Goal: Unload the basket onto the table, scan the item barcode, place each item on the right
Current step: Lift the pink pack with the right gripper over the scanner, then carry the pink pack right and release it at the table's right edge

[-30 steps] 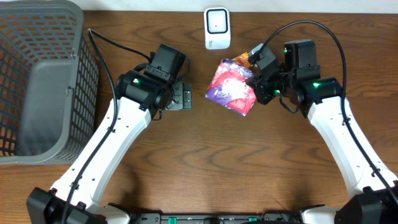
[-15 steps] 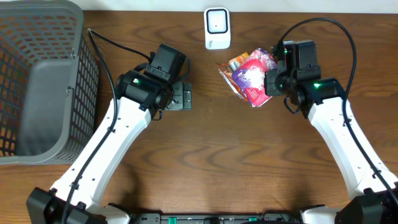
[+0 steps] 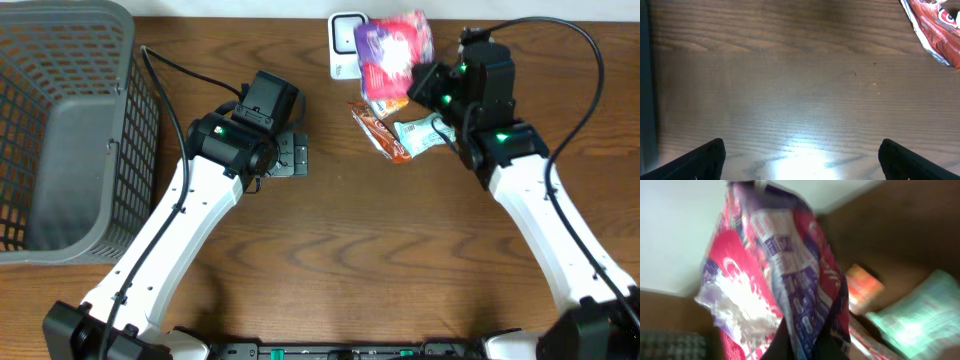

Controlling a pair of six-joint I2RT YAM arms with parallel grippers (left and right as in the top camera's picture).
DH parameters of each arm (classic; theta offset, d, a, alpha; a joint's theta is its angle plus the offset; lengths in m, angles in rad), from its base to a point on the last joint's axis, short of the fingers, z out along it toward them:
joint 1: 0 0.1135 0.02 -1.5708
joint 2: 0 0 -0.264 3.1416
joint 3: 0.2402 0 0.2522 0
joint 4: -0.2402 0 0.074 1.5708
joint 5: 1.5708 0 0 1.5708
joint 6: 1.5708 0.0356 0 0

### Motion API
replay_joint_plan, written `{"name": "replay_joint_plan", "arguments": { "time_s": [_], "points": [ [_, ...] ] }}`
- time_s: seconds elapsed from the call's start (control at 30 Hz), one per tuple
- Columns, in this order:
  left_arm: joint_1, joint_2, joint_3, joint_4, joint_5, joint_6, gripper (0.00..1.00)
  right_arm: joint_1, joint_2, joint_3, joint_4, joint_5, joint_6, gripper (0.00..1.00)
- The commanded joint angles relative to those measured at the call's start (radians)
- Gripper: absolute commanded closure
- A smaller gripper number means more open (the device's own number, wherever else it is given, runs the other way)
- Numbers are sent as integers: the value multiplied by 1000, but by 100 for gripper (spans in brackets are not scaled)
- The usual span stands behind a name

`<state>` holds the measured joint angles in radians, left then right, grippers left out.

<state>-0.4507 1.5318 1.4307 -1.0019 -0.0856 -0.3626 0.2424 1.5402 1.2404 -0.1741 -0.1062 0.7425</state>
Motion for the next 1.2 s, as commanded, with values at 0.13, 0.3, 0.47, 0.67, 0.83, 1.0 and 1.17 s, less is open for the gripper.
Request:
{"name": "replay_joint_plan", "arguments": {
  "time_s": [0.13, 0.3, 0.47, 0.67, 0.83, 1.0, 1.17],
  "points": [
    [0, 0, -2, -4, -20, -5, 2, 6, 257, 5, 535, -177, 303, 99],
    [0, 0, -2, -4, -20, -5, 2, 5, 409, 11, 708, -169, 478, 99],
    [0, 0, -2, -3, -20, -5, 2, 2, 510, 49, 732, -177, 479, 99],
    [0, 0, -2, -4, -20, -5, 2, -47, 500, 76, 732, -232, 348, 99],
    [0, 0, -2, -4, -20, -5, 2, -176, 428, 76, 623, -338, 313, 99],
    [0, 0, -2, -4, -20, -5, 2, -383, 351, 76, 378, -424, 141, 99],
    [0, 0, -2, -3, -20, -5, 2, -607, 294, 76, 82, -438, -76, 99]
  ]
}}
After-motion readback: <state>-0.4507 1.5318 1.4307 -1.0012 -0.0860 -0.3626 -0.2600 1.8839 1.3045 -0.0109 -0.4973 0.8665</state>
